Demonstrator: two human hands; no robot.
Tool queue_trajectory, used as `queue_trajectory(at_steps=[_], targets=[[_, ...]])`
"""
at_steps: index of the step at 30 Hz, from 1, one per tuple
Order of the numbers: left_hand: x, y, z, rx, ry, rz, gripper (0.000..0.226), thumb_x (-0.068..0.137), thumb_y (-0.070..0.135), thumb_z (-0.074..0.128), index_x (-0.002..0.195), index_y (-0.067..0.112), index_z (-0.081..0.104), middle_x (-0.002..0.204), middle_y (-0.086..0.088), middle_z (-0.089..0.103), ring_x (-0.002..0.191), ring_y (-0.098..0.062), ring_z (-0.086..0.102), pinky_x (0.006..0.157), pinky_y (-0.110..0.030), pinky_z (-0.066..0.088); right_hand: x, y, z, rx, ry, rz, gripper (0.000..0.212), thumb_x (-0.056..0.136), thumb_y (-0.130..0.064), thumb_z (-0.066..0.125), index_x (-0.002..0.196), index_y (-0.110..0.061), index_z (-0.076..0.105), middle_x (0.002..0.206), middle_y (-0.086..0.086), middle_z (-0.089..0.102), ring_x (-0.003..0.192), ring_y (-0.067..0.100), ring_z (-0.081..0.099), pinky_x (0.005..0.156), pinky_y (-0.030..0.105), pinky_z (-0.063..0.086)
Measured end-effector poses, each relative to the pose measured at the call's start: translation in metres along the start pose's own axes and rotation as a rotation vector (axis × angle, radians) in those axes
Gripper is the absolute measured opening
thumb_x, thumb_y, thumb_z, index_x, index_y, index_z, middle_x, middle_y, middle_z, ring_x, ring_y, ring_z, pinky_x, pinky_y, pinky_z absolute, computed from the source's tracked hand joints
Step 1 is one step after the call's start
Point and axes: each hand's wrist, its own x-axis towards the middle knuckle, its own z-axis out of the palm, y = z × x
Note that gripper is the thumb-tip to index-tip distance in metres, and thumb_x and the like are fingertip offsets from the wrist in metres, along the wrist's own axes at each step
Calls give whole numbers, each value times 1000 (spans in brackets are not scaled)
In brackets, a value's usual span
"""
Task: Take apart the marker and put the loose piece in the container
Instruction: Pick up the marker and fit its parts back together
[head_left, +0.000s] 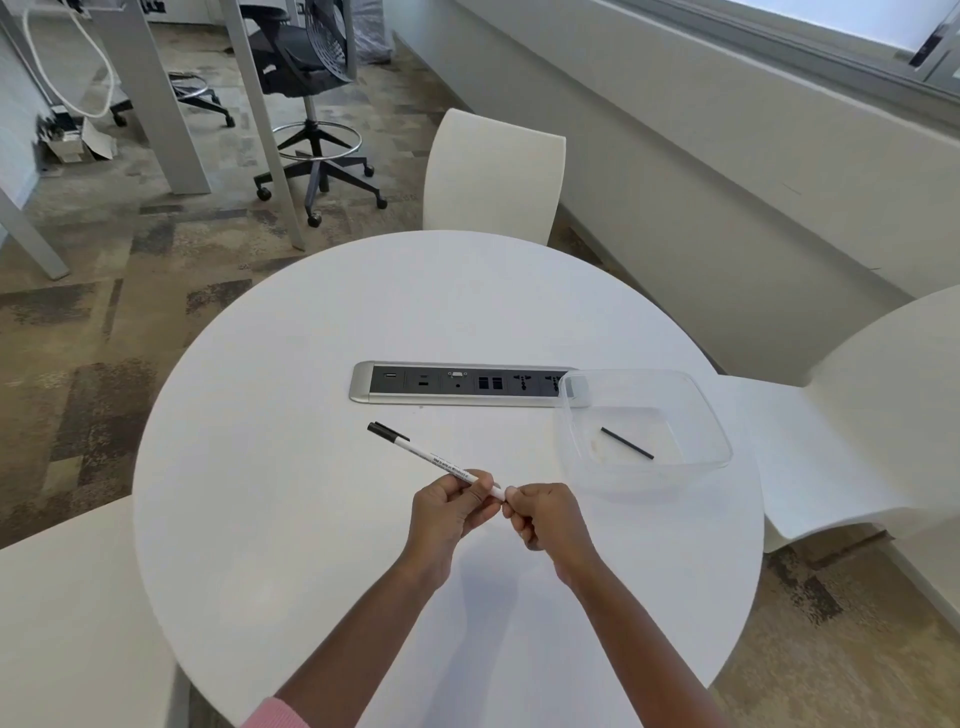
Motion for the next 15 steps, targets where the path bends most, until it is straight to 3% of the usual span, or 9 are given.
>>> queue_trajectory(at_steps=[5, 8, 12, 15], targets=[[-2, 0, 2, 62, -10, 21, 7, 86, 2, 58, 81, 1, 63, 63, -1, 70, 61, -11, 68, 63, -16, 55, 1, -1, -5, 363, -155, 329, 36, 91, -13, 42, 57, -9, 48, 36, -9, 35, 29, 2, 29, 27, 11, 18], [-2, 1, 3, 67, -2, 19, 7, 86, 2, 59, 80, 1, 63, 62, -2, 70, 58, -12, 68, 62, -16, 55, -1, 0, -7, 457, -210, 350, 35, 93, -17, 43, 60, -9, 49, 37, -8, 35, 30, 2, 31, 28, 11, 20], [0, 2, 4, 31, 58, 26, 7, 85, 2, 60, 80, 0, 64, 63, -5, 68, 58, -12, 67, 62, -16, 55, -5, 4, -2, 90, -63, 41, 40, 96, -25, 40, 62, -12, 58, 48, -3, 46, 43, 9, 43, 42, 16, 32], [1, 2, 4, -6, 100, 21, 7, 85, 2, 60, 81, 0, 66, 64, -6, 69, 59, -12, 68, 60, -16, 56, -7, 11, 0, -303, 67, -266, 25, 94, -23, 42, 78, -13, 58, 59, -2, 53, 57, 14, 51, 56, 23, 39]])
